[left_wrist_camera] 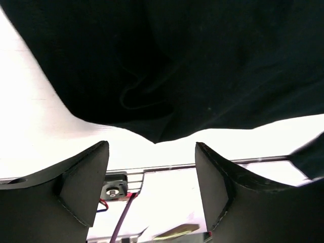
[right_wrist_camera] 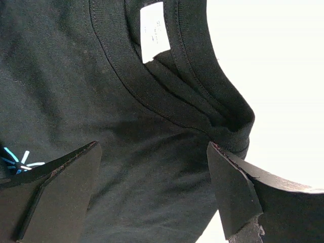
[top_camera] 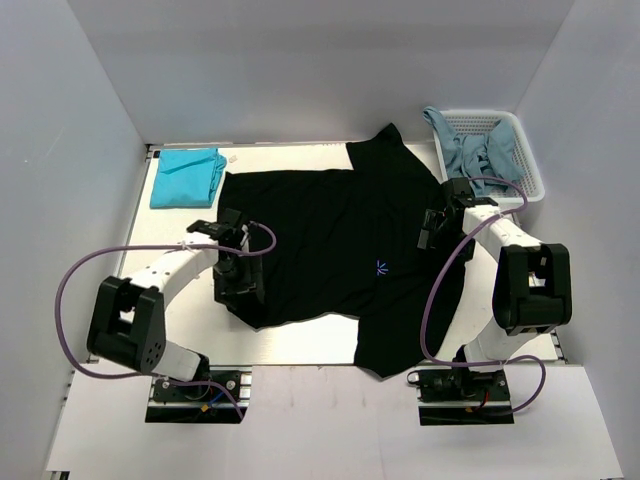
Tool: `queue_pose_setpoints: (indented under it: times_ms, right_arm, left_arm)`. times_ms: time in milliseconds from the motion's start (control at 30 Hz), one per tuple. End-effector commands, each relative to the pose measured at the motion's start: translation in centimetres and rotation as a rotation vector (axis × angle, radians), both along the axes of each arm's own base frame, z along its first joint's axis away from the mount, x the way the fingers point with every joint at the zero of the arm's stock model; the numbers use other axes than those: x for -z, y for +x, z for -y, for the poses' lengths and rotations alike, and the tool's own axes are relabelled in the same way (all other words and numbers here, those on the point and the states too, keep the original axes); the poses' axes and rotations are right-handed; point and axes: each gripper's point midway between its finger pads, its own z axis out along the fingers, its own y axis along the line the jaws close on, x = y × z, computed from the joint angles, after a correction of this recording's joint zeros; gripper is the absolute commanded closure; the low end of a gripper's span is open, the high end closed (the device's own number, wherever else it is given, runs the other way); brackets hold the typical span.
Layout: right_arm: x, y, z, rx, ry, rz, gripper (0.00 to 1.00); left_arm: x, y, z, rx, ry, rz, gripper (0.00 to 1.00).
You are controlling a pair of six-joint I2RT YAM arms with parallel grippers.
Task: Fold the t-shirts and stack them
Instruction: Flatten out the tshirt
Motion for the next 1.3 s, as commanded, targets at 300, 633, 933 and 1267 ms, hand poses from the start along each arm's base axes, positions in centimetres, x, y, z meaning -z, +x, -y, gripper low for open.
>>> queue_pose_setpoints:
  times_ms: [300, 633, 933, 1267]
  right_arm:
    - [0.5, -1.2, 0.6, 0.005, -0.028, -0.019, 0.1]
    - [0.7, -1.8, 1.1, 0.008, -0.043, -0.022, 0.1]
    - [0.5, -2.1, 1.6, 0.018, -0.068, -0.018, 0.1]
    - [0.8, -2.4, 2.2, 0.044, -0.096, -0.03, 0.1]
  left_arm:
    - [1.6, -0.4, 1.0, 0.102, 0.163, -0.003, 0.27]
    - [3.0, 0.3, 0.1, 0.066, 0.282, -0.011, 0.52]
    - [1.2, -4.0, -2.7, -0.206, 0.407, -0.12, 1.0]
    - [0.0, -12.2, -1.7, -0.584, 0.322, -0.379, 0.75]
